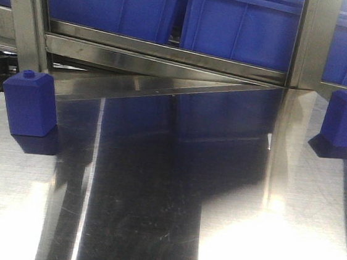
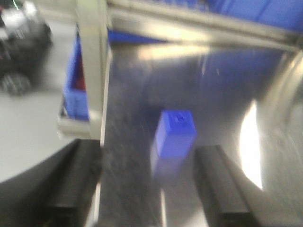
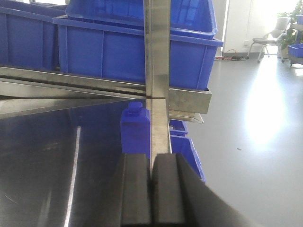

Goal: Pick and sort blue part to right shelf

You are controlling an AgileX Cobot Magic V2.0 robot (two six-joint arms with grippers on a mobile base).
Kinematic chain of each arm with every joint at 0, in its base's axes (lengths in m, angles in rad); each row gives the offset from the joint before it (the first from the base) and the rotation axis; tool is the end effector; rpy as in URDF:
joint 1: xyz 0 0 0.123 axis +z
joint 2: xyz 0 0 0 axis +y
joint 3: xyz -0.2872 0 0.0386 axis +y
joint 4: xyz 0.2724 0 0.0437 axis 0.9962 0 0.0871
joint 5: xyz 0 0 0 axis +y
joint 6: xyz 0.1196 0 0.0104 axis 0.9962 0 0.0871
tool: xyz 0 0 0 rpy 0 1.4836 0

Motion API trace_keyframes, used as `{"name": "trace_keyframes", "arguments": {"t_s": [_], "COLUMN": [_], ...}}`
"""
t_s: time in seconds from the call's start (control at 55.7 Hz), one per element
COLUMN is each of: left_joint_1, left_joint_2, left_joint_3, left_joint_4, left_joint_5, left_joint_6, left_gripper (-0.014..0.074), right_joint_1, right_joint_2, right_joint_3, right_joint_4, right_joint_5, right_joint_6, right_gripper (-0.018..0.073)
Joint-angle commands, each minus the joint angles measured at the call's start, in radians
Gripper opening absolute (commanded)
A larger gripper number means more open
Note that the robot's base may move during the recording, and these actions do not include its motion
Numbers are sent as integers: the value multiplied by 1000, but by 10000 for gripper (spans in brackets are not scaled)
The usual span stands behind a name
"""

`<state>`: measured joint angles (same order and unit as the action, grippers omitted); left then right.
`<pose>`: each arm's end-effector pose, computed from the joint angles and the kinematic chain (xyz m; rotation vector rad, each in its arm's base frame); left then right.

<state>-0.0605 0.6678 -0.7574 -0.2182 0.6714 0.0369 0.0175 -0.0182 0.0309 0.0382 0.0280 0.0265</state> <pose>0.1698 -0.0265 0.3438 0.0075 2.0590 -0.2599 0.1050 0.0020 0.2021 0.0351 1.5242 0.0664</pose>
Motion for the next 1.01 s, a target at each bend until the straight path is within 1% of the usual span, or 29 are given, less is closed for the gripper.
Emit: {"name": "trace_keyframes", "arguments": {"t_s": [0.0,0.108,0.198,0.377,0.485,0.611,0.683,0.755,0.791,0.827,0.988], "left_joint_1": [2,2,-7,-69,-110,-146,-169,-188,-194,-198,-207], "left_joint_2": [102,221,320,523,631,747,800,848,871,892,968], "left_joint_3": [-91,-178,-255,-402,-468,-542,-580,-616,-631,-640,-656], "left_joint_4": [-67,-111,-124,-120,-99,-65,-17,53,74,80,80], "left_joint_5": [-20,42,102,199,251,292,296,300,300,296,292], "left_joint_6": [8,9,10,14,12,-51,-103,-157,-175,-187,-187], "left_gripper": [554,589,608,613,613,613,610,610,610,610,610], "right_joint_1": [2,2,2,2,2,2,2,2,2,2,2], "right_joint_2": [-5,-5,-5,-5,-5,-5,-5,-5,-5,-5,-5], "right_joint_3": [-9,-9,-9,-9,-9,-9,-9,-9,-9,-9,-9], "right_joint_4": [-8,-8,-8,-8,-8,-8,-8,-8,-8,-8,-8], "right_joint_5": [-89,-89,-89,-89,-89,-89,-89,-89,-89,-89,-89], "right_joint_6": [-4,-4,-4,-4,-4,-4,-4,-4,-4,-4,-4], "right_gripper": [38,38,38,38,38,38,38,38,38,38,38]}}
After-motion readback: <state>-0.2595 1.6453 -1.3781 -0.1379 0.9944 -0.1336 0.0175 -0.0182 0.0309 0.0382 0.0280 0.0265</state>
